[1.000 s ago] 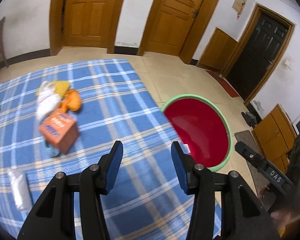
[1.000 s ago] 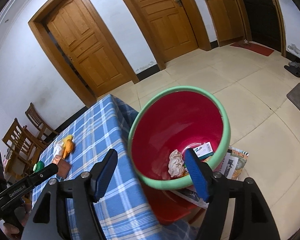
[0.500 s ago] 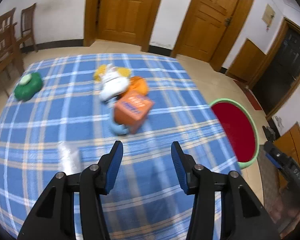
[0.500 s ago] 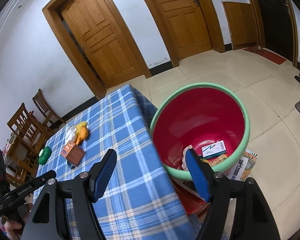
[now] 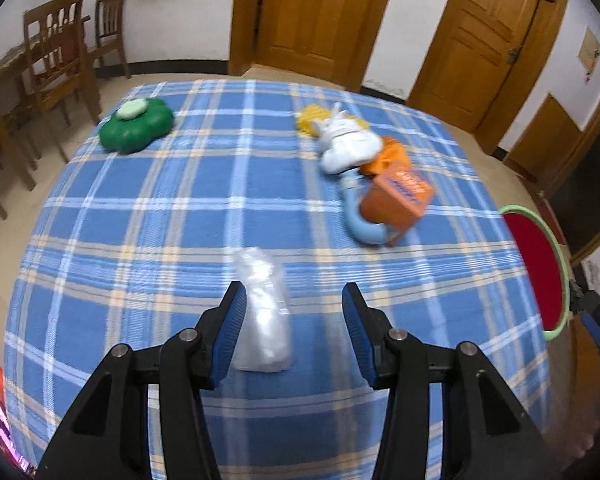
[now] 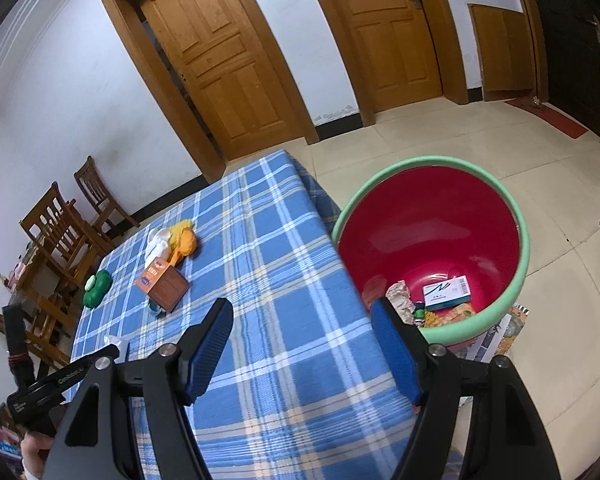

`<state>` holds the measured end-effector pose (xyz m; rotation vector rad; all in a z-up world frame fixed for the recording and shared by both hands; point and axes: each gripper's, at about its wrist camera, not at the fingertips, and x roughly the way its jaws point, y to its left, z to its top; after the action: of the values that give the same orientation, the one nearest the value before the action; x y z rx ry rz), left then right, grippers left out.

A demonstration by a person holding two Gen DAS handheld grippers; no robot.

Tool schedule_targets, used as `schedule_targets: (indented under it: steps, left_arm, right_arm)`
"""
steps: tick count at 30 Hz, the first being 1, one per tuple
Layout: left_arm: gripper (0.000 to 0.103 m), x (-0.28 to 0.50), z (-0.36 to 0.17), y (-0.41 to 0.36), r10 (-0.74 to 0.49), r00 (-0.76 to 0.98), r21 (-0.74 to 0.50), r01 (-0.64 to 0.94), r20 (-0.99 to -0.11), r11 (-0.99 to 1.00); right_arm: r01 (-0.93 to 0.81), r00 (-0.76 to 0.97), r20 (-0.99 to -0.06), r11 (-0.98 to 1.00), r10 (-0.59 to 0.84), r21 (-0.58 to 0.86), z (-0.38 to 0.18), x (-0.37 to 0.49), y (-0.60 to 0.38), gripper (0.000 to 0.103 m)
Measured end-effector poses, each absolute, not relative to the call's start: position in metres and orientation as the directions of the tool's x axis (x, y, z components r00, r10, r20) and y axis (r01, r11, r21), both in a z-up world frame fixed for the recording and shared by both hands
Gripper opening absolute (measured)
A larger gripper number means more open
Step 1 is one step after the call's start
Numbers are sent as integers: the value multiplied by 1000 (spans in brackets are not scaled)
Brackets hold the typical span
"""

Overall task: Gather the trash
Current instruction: 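Grasp the clear plastic bag with the left tool, then grasp the orange printed box with the right tool while the left tool holds the plastic bag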

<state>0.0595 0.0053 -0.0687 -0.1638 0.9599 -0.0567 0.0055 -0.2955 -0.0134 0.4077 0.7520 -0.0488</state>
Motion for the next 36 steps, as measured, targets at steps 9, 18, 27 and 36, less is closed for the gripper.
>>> schedule_targets:
  steps: [9,18,27,36]
  left_arm:
    - [50,64,-90,19,-156,530,-215,-51,-833,975]
    - [31,64,-93,22,-203,542,-252,-17,-816,968]
    - [30,66,-82,41,-227,583,-302,-34,-780,953]
    - [30,69,-76,67,-212,611,-323,-76,-763,943]
  right_arm:
    - [162,709,-694,931,121,328,-20,16,-279,74]
    - [103,693,-705,947,151,304,-21,33,-252,74]
    - [26,678,-710,960,189,279,-20,65,-218,75]
    - [-56,641,-735,968,223,245,-29,106,-176,83]
